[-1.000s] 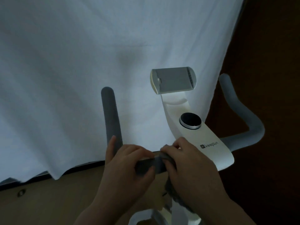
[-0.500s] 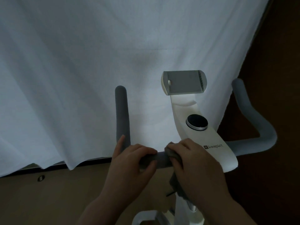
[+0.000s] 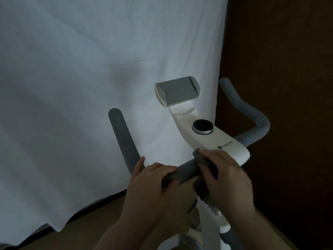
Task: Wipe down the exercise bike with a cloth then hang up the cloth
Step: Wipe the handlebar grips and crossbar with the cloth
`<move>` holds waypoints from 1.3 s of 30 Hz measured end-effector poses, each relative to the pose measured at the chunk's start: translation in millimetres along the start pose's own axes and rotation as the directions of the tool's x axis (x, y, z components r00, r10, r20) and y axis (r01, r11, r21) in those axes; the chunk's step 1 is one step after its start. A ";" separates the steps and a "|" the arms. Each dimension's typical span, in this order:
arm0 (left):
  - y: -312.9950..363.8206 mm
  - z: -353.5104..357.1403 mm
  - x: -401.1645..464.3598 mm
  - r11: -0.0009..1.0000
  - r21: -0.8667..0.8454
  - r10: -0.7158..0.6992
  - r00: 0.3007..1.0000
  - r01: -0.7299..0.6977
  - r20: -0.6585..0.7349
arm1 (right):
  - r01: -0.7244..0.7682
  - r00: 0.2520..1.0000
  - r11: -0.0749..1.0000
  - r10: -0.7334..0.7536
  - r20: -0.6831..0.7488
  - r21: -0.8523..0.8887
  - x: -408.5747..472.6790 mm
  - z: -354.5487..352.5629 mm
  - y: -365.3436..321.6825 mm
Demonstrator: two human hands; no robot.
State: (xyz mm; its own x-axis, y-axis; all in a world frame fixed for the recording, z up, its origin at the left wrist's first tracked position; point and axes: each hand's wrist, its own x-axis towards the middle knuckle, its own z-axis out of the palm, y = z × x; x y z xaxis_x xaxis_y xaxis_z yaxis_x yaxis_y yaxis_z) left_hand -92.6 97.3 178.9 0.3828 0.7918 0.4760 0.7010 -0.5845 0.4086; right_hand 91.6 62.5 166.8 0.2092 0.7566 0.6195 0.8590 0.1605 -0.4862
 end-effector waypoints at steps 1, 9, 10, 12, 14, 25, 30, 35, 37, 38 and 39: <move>-1.6 -0.6 1.2 1.000 -0.023 0.011 1.000 -0.010 0.002 | -0.064 0.997 0.998 0.064 -0.040 0.023 -6.0 5.4 -6.3; -7.0 -10.8 8.2 0.995 -0.073 0.067 0.995 -0.062 0.069 | -0.265 0.923 0.951 0.298 -0.242 0.159 -15.0 21.2 -21.9; -8.5 -10.8 8.9 0.994 -0.080 0.075 0.994 -0.069 0.074 | -0.291 0.907 0.942 0.327 -0.266 0.166 -17.8 26.6 -27.5; -12.3 -10.1 10.0 0.991 -0.104 0.097 0.992 -0.089 0.081 | -0.315 0.895 0.919 0.371 -0.248 0.236 -28.7 36.9 -42.5; -16.5 -9.6 11.9 0.985 -0.131 0.124 0.988 -0.111 0.090 | -0.319 0.895 0.900 0.389 -0.218 0.298 -31.8 38.3 -47.9; -28.6 -9.3 11.7 0.952 -0.183 0.264 0.960 -0.244 0.092 | -0.397 0.522 0.546 0.796 -0.308 0.738 -28.6 63.5 -72.7; -32.2 -8.0 12.4 0.946 -0.177 0.290 0.952 -0.271 0.097 | -0.395 0.427 0.410 0.874 -0.230 0.822 -27.5 78.3 -78.4; -30.9 -7.5 11.9 0.944 -0.195 0.284 0.956 -0.265 0.073 | -0.462 0.470 0.488 0.843 -0.262 0.741 -19.5 55.3 -55.4; -31.7 -7.6 12.3 0.942 -0.203 0.285 0.956 -0.266 0.073 | -0.477 0.649 0.698 0.689 -0.322 0.534 -21.0 52.2 -59.6; -32.5 -7.2 12.1 0.941 -0.208 0.287 0.955 -0.267 0.076 | -0.432 0.766 0.828 0.547 -0.339 0.359 -22.5 49.0 -62.3; -32.7 -6.6 11.8 0.941 -0.210 0.288 0.955 -0.267 0.076 | -0.364 0.863 0.920 0.392 -0.318 0.148 -23.4 43.4 -60.4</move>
State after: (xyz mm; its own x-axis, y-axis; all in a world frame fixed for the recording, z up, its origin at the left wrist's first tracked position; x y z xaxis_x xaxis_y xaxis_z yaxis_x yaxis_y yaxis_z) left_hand -114.9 124.5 176.2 0.6131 0.6011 0.5126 0.4307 -0.7983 0.4210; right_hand 14.6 62.6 154.9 0.6662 0.5144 0.5399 0.6449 -0.0337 -0.7636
